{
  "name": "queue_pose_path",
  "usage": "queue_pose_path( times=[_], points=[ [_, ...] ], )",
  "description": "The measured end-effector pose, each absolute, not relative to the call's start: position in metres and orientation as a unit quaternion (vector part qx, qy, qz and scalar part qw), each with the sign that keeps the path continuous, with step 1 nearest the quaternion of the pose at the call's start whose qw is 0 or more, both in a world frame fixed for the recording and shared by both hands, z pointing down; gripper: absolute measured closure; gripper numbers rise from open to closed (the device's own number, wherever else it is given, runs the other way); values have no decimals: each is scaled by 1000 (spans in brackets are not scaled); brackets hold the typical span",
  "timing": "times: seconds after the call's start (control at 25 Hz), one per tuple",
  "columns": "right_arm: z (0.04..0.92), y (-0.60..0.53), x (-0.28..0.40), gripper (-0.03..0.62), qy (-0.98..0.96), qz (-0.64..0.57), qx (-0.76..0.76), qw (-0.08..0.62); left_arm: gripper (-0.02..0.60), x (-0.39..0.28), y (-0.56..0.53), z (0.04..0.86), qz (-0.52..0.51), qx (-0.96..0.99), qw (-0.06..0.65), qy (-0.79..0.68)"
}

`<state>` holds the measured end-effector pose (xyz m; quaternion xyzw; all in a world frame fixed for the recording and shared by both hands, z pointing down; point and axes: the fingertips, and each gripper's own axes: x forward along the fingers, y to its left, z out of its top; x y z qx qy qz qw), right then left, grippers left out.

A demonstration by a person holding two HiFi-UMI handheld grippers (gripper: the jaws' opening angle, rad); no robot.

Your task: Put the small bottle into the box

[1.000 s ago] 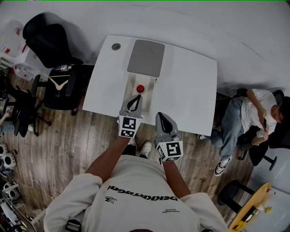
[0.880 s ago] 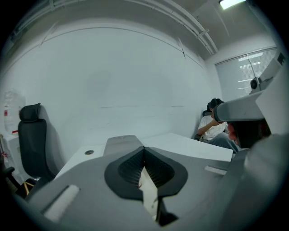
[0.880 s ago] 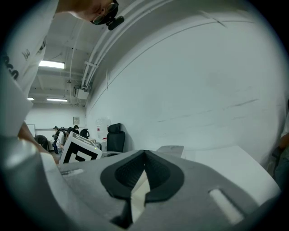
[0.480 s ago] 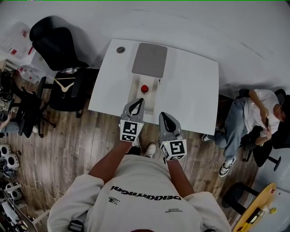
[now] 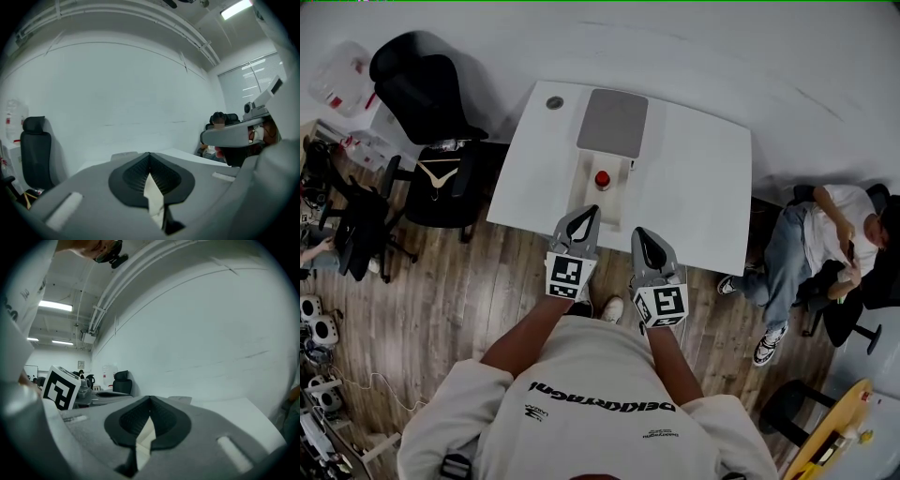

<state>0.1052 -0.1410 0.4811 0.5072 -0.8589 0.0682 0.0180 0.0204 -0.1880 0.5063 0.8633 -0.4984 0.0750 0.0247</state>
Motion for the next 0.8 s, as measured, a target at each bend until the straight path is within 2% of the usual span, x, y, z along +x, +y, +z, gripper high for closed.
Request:
queue_pose_path(
  times=[0.8],
  points=[
    [473, -124, 98, 595, -865, 63, 498, 16, 580, 18, -138, 483, 49, 877, 17, -478]
  ],
)
